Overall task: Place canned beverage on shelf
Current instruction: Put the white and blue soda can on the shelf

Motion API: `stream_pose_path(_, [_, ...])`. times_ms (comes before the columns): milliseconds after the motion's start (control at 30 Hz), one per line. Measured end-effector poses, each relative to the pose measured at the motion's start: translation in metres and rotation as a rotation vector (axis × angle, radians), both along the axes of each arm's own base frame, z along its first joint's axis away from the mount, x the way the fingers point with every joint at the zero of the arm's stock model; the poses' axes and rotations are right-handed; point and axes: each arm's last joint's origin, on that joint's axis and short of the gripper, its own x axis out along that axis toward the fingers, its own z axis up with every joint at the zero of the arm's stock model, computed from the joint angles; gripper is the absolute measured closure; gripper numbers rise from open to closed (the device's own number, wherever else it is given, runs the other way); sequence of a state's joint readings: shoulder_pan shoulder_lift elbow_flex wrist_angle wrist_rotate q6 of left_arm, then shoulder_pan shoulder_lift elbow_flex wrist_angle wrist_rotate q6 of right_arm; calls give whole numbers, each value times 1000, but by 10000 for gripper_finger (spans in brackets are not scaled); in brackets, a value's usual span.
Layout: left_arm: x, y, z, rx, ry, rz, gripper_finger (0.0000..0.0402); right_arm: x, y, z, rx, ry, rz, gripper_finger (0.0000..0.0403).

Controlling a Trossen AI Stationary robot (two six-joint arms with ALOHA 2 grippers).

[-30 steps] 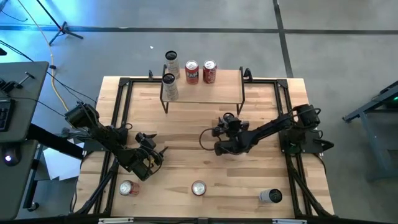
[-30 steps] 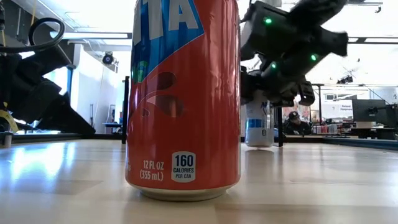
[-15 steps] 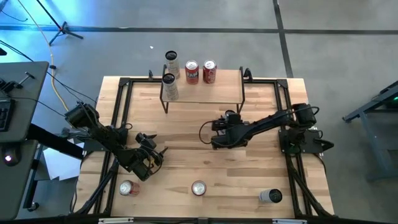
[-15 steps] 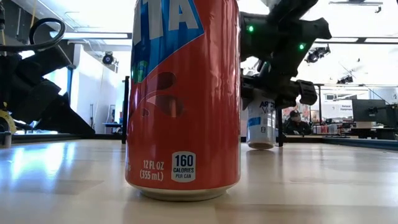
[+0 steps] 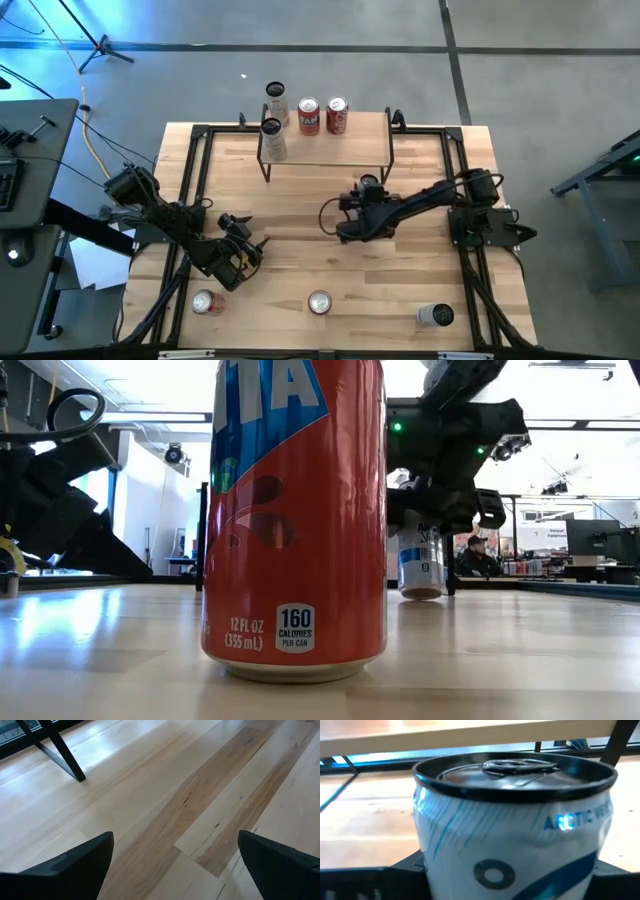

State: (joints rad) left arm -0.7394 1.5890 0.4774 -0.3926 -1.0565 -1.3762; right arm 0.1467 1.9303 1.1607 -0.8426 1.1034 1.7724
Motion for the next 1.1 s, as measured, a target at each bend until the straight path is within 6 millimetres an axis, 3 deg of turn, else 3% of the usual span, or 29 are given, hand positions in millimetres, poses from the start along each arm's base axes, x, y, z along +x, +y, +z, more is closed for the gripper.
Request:
stream_pose_path(467, [0,0,0,0,-1,0,2,6,14,24,-124,77,66,162])
stream_pose_path(833, [0,0,0,-2,-1,0,2,13,18,-6,-259,85,76,161])
stream_pose_path(1100, [0,0,0,-3,0,0,2,15,18,-14,-286,66,74,161])
